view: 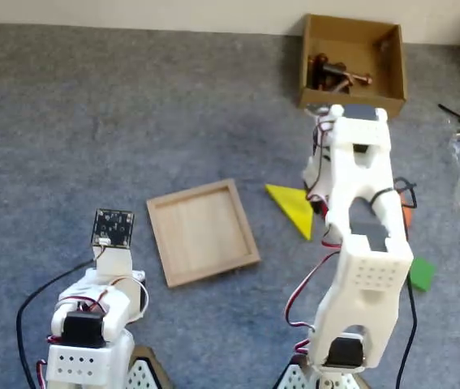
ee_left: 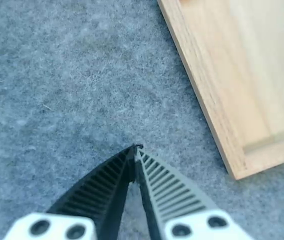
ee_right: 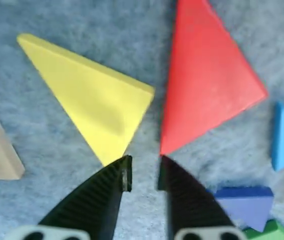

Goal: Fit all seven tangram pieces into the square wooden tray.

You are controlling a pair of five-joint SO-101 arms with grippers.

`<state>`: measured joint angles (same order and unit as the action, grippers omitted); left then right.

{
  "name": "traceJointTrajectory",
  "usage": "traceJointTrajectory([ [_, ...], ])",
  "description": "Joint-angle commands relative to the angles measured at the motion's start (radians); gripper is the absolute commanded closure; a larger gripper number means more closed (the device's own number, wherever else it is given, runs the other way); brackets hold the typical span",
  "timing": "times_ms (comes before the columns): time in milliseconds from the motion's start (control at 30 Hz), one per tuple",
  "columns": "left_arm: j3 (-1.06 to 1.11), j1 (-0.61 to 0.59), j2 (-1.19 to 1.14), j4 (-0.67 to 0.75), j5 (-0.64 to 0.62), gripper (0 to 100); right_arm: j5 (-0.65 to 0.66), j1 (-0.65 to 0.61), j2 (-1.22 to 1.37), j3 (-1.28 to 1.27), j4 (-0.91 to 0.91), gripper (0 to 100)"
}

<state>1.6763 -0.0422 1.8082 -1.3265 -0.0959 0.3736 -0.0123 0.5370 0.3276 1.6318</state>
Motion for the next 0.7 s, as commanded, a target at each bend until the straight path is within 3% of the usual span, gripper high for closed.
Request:
traceJointTrajectory([
  [0,0.019,0.015,0.007,0.002,-0.008,99,0.014,0.005,-0.012,0.044,0.056,96.8],
  [467,0.019,0.015,0.007,0.002,-0.008,99,0.008,-0.015,0.070,-0.010,0.038,97.2],
  [667,0.019,0.015,0.007,0.002,-0.008,99,0.008,-0.079,0.067,-0.079,0.028,97.2],
])
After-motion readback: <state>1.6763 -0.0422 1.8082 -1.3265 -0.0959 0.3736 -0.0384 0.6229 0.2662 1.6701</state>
